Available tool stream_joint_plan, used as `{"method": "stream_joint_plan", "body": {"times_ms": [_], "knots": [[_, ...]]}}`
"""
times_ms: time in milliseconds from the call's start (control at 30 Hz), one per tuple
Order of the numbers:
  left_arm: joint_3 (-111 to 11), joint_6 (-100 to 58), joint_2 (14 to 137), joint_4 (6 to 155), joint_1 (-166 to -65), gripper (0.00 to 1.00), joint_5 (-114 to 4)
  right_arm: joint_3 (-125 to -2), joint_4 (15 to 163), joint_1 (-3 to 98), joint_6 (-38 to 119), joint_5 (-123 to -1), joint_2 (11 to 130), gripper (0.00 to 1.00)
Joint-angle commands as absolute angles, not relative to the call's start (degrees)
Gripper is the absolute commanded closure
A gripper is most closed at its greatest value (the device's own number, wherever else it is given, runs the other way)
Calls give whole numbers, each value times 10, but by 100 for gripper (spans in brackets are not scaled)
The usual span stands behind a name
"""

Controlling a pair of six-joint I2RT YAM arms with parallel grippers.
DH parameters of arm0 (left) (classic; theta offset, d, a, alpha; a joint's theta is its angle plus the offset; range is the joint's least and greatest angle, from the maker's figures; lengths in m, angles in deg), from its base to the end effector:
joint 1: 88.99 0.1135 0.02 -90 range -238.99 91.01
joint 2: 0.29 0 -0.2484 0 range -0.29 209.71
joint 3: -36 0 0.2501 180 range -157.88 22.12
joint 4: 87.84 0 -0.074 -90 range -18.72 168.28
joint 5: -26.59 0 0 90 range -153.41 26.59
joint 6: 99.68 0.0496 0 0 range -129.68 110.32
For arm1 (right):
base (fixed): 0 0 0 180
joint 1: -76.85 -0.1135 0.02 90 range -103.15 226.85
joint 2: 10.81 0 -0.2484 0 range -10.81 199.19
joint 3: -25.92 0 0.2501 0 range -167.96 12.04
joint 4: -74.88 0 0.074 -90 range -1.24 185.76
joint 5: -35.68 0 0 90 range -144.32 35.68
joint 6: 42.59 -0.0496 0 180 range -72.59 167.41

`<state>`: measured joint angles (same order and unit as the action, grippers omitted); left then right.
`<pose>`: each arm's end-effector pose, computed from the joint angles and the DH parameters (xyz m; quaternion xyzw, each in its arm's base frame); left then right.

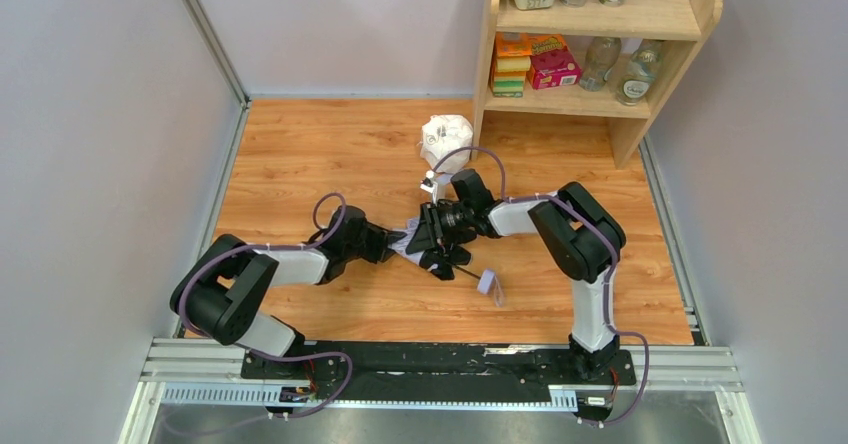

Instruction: Put away the umbrella

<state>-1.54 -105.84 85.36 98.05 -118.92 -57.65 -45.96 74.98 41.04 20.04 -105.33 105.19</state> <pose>0.2224 -0.1338 0.0921 -0.4818 0.7760 -0.3814 0.1424 0.2887 0.2558 0.0893 -0.2282 0.8169 0.5218 0.0912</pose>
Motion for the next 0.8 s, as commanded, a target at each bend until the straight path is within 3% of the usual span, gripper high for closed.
{"method": "stream_joint_plan", "body": {"times_ms": [0,67,267,500,767], "knots": [[-16,-970,894,805,-1210,94,-575,-441,931,364,260,-951,1054,63],[-15,-961,895,787,-1209,100,-574,-461,988,359,276,-904,1015,50],[-7,-951,879,754,-1209,100,-579,-502,1099,325,360,-742,894,16],[-17,-958,851,709,-1209,100,-578,-420,1017,201,456,-447,754,5],[-35,-976,864,651,-1209,100,-565,-425,943,96,522,-310,824,2]]}}
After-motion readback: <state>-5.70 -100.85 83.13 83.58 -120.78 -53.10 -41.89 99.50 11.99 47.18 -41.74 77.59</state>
